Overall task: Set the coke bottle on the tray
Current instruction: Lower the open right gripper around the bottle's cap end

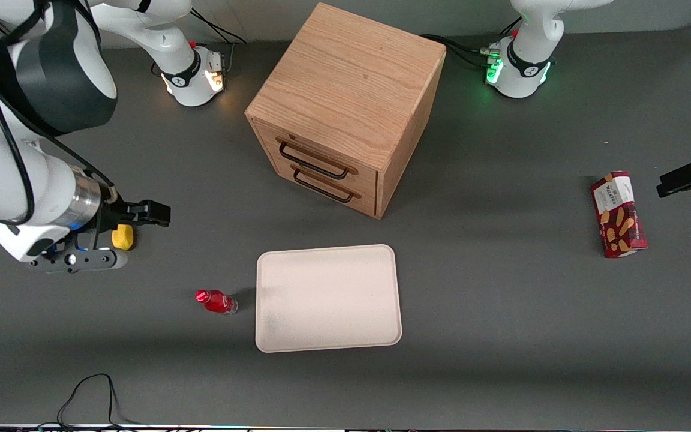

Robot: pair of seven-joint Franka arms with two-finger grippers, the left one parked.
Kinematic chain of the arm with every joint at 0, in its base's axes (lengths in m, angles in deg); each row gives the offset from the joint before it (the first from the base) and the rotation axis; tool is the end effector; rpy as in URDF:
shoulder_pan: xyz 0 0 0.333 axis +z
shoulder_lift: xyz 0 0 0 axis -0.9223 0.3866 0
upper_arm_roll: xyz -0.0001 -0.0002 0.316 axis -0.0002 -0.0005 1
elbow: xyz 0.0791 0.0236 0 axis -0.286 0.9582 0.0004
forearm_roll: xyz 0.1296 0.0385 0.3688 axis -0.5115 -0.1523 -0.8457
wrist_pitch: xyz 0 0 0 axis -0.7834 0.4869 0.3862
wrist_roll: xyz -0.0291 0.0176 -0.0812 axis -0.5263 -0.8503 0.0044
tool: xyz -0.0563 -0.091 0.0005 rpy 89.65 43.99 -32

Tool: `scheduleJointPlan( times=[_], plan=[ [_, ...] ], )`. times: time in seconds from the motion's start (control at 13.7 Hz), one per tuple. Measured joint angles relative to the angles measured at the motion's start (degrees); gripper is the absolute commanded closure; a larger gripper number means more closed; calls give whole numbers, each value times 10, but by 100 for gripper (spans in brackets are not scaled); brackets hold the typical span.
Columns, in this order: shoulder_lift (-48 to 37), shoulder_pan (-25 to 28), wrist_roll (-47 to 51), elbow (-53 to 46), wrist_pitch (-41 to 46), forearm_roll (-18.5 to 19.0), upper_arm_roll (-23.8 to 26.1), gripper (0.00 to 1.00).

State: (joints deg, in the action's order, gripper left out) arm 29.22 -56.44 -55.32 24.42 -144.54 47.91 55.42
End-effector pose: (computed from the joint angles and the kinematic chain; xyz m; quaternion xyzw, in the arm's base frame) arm 0.6553 0.1623 0.5609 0.9975 0.0132 -0.0692 0.0109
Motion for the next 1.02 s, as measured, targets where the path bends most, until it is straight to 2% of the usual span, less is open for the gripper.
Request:
scheduleJointPlan(
  times=[0.37,0.73,1.02],
  plan=[
    [75,0,0,-1,-82,-2,6,1],
    [152,0,-11,-31,-104,-2,15,1],
    [179,-3,-29,-44,-136,-2,16,1]
  ],
)
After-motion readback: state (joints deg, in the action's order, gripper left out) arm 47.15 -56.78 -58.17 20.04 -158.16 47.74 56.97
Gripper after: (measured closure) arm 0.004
